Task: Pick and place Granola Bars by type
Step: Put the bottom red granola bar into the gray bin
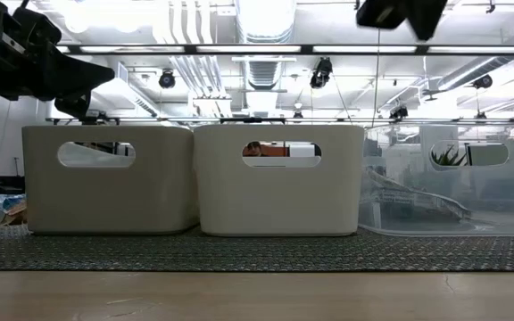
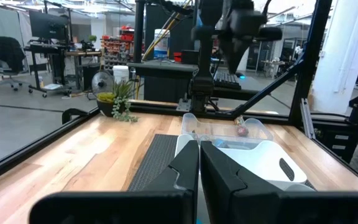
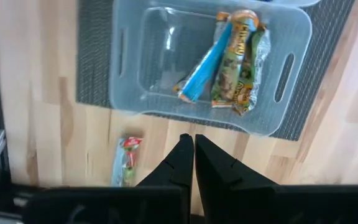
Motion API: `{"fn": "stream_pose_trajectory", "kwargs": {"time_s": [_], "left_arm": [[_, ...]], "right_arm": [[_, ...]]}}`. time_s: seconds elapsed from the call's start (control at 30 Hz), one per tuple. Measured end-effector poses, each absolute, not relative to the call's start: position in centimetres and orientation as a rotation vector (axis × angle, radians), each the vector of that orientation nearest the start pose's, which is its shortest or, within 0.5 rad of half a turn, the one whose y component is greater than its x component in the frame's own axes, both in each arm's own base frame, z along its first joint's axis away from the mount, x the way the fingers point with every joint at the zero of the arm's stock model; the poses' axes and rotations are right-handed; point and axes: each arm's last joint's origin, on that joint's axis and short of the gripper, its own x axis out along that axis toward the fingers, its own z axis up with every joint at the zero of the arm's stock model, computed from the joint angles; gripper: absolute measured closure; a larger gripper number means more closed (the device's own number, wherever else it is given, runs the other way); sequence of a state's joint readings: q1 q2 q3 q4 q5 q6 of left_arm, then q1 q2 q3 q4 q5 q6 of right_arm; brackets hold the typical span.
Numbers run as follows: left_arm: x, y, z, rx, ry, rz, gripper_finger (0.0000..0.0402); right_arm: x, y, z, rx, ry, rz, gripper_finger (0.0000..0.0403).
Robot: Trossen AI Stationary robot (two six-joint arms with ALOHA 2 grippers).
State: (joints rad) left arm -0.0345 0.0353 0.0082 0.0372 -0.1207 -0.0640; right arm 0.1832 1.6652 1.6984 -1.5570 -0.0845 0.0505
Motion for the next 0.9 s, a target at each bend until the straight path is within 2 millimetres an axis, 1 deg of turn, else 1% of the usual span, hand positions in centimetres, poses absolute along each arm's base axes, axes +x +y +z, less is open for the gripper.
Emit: {"fn": "stream_pose_trajectory", "kwargs": {"time_s": [0.2, 0.33, 0.7, 0.9], "left_arm": [[9.9, 0.0, 16.7, -0.065, -0.013, 0.086, 0.0402], [9.9, 0.0, 16.7, -0.065, -0.013, 0.085, 0.0402], [9.9, 0.0, 16.7, -0.065, -0.013, 0.086, 0.0402], [9.9, 0.0, 16.7, -0.065, -0.013, 0.086, 0.0402]], "right_arm": [[26.0, 6.7, 36.1, -0.090, 1.452, 0.246, 0.0394], [24.9, 7.4, 36.8, -0.086, 1.429, 0.259, 0.0394], [23.6, 10.0, 36.3, -0.086, 1.458, 0.275, 0.0394], [22.3, 10.2, 35.5, 0.022, 1.524, 0.284, 0.0394]]}}
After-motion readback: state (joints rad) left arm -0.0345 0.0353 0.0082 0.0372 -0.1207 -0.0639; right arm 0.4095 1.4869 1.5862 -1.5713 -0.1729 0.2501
